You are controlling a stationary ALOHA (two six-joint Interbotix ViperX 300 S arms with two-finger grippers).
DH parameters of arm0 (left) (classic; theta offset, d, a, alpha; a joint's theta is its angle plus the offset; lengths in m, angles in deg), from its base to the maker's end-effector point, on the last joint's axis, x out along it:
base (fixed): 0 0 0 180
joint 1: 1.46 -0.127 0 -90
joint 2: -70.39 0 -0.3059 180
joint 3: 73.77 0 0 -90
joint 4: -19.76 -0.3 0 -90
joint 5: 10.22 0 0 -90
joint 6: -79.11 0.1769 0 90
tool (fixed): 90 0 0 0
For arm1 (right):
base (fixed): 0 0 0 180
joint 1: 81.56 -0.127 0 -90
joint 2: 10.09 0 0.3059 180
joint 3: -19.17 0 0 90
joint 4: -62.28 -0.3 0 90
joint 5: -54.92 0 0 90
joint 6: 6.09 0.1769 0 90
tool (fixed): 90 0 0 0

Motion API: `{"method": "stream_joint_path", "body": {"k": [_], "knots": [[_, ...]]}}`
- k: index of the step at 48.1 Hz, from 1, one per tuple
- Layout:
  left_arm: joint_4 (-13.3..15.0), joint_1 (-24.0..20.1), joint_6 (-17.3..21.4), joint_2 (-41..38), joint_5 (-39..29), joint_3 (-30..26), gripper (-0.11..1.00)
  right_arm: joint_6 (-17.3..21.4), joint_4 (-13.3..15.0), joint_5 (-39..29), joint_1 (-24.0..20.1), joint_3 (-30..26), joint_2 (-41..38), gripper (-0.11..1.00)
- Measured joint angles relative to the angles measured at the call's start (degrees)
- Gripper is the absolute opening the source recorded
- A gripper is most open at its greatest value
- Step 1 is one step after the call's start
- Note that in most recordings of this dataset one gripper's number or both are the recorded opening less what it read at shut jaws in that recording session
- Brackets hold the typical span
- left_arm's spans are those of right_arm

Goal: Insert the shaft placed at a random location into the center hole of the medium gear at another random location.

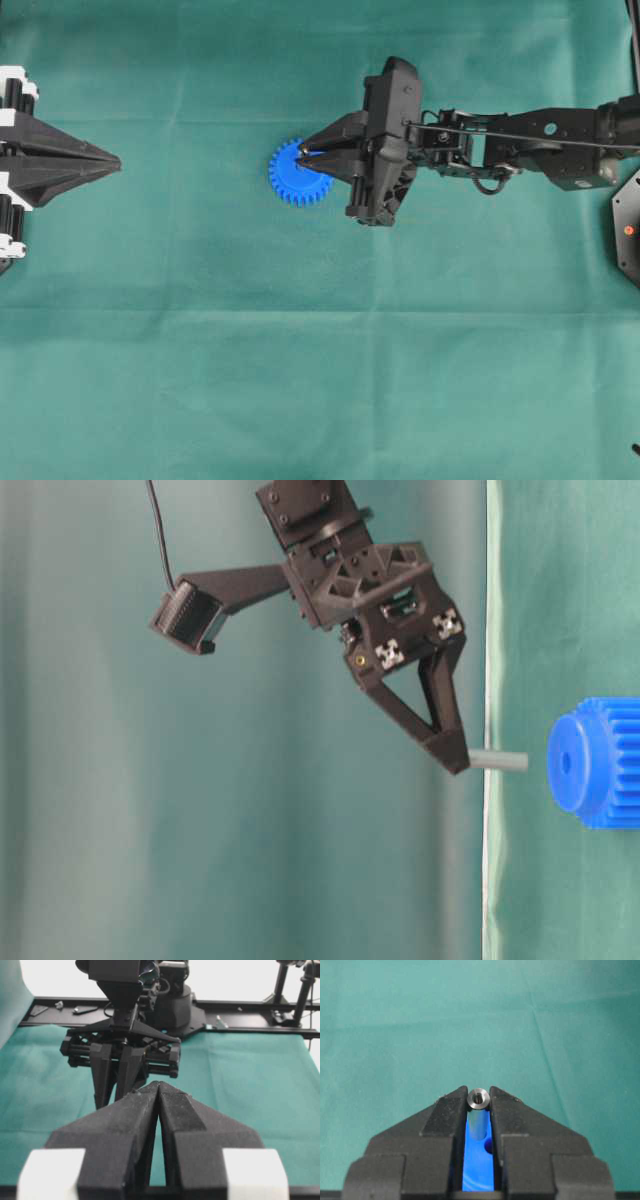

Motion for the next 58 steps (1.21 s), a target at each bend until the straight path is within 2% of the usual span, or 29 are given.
{"method": "stream_joint_path", "body": {"k": [58], "knots": [[-0.1, -0.1, 0.0, 0.0, 0.0, 0.0, 0.0, 0.0, -0.4, -0.3, -0.4, -1.7, -4.9, 0.14]]}}
